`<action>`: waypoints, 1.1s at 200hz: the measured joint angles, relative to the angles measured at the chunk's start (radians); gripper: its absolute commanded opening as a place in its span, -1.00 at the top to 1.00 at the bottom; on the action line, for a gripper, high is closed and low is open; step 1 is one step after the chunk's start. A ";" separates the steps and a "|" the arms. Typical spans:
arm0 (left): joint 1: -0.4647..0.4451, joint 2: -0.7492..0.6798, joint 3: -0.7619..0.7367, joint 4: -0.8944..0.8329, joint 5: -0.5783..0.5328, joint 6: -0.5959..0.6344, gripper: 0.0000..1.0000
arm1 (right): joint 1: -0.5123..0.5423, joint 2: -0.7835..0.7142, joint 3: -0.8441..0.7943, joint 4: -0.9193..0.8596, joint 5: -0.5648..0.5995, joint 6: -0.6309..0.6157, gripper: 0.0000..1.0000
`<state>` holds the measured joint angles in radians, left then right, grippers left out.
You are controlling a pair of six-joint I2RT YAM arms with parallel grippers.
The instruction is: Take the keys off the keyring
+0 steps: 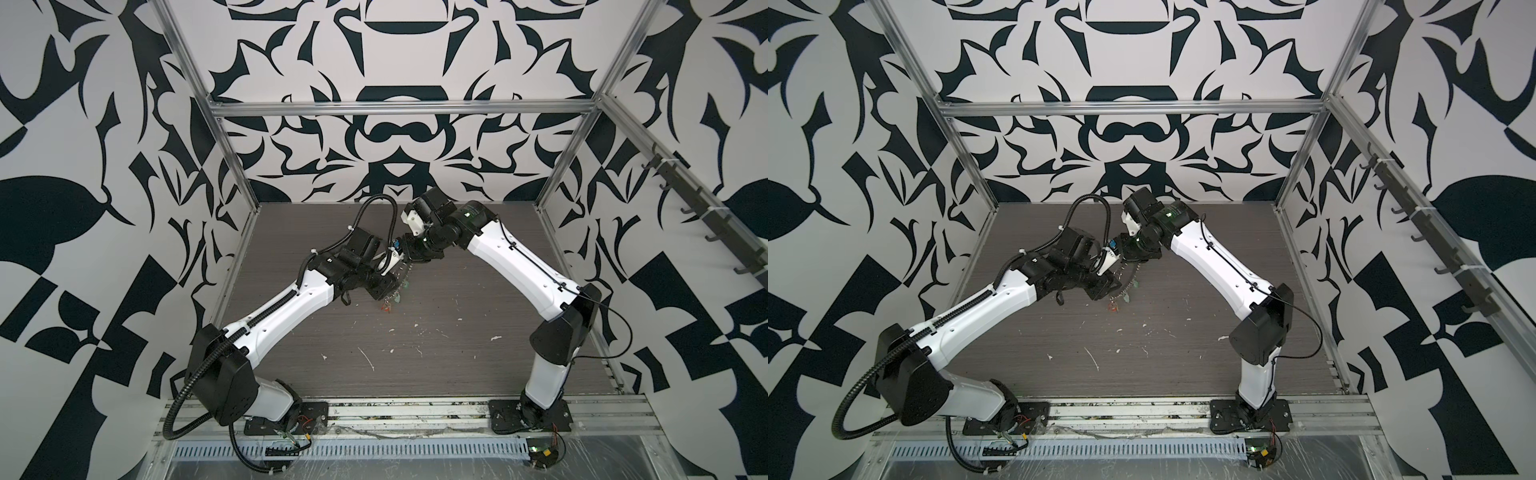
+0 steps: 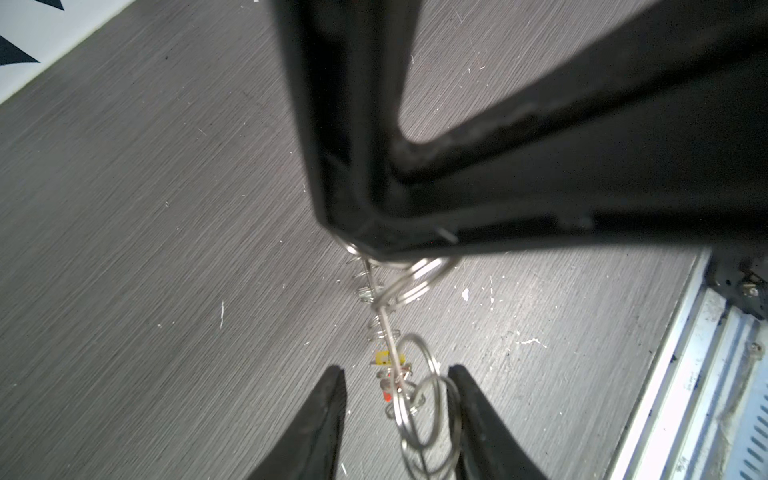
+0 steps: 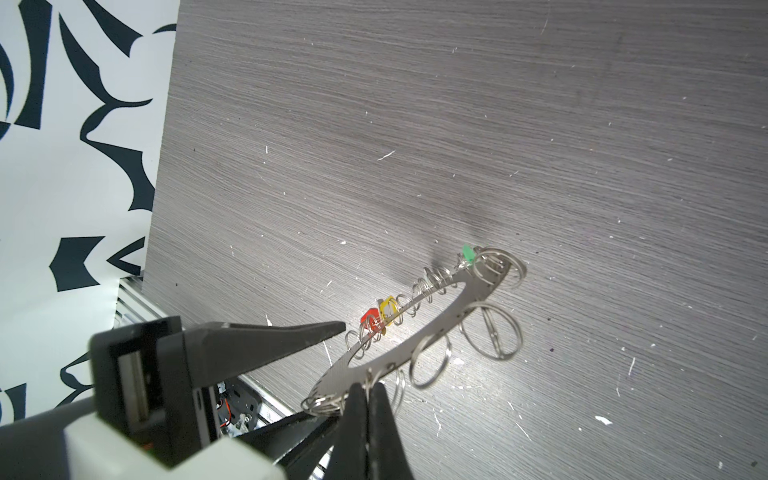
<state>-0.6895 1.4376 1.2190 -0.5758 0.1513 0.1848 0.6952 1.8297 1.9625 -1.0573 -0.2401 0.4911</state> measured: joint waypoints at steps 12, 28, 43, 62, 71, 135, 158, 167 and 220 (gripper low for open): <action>0.000 0.001 0.000 -0.001 0.003 -0.006 0.44 | 0.000 0.000 0.000 0.001 0.000 0.001 1.00; -0.002 0.003 0.000 -0.001 0.005 -0.003 0.58 | 0.000 0.000 0.000 0.003 0.001 0.003 1.00; -0.004 0.003 0.000 -0.002 0.004 -0.010 0.78 | -0.001 0.000 -0.003 0.008 0.001 0.004 1.00; -0.005 0.004 0.000 -0.005 0.001 -0.015 0.92 | -0.001 -0.002 -0.010 0.010 0.001 0.004 1.00; -0.005 0.004 0.000 -0.006 -0.002 -0.021 0.98 | -0.002 -0.005 -0.016 0.011 0.001 0.004 1.00; -0.005 0.004 0.008 -0.021 -0.003 -0.031 1.00 | -0.002 -0.008 -0.027 0.024 -0.004 0.004 0.86; -0.005 0.004 0.024 -0.049 -0.008 -0.031 1.00 | -0.009 -0.012 -0.028 0.034 -0.004 0.013 0.58; -0.006 0.004 0.031 -0.057 -0.009 -0.031 1.00 | -0.016 -0.018 -0.031 0.043 -0.005 0.012 0.51; -0.008 0.002 0.068 -0.118 -0.023 -0.031 1.00 | -0.099 -0.091 -0.060 0.073 0.000 0.018 0.37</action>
<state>-0.6971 1.4391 1.2869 -0.6937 0.1280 0.1535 0.5961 1.7390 1.9022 -0.9840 -0.2401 0.5095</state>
